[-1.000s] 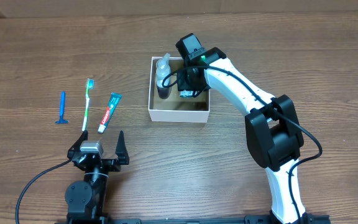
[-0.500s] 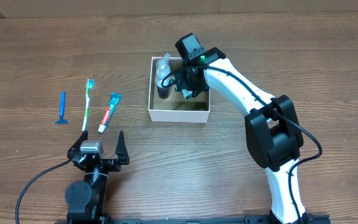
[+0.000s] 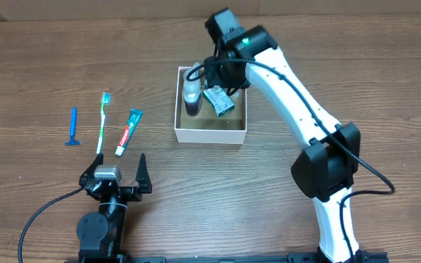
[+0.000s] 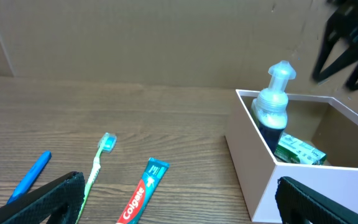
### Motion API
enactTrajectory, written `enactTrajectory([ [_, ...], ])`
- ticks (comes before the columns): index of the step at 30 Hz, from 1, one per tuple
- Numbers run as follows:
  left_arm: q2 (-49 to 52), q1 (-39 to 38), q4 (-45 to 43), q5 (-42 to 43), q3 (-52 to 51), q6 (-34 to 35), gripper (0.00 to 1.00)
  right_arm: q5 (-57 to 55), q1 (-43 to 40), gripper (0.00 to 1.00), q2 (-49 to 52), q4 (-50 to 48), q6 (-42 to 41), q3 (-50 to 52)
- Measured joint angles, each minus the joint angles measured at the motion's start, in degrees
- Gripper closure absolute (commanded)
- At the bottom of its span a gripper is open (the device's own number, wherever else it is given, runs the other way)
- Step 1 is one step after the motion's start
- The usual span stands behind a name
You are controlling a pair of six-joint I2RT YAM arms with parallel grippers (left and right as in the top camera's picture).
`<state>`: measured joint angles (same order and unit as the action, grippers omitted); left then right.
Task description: Pack container
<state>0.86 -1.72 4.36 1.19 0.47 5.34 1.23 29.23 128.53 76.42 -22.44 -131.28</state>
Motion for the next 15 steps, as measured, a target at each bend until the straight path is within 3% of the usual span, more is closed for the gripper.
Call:
enactTrajectory([
  [7, 0.0, 0.0, 0.0, 0.0, 0.0, 0.0, 0.0, -4.5, -2.5, 0.24, -5.1, 16.8, -0.8, -11.1],
  [10, 0.0, 0.0, 0.0, 0.0, 0.0, 0.0, 0.0, -6.2, -6.6, 0.06, -8.2, 20.3, -1.7, -12.1],
  [15, 0.0, 0.0, 0.0, 0.0, 0.0, 0.0, 0.0, -5.6, -15.7, 0.0, -10.2, 20.7, -2.4, -12.3],
])
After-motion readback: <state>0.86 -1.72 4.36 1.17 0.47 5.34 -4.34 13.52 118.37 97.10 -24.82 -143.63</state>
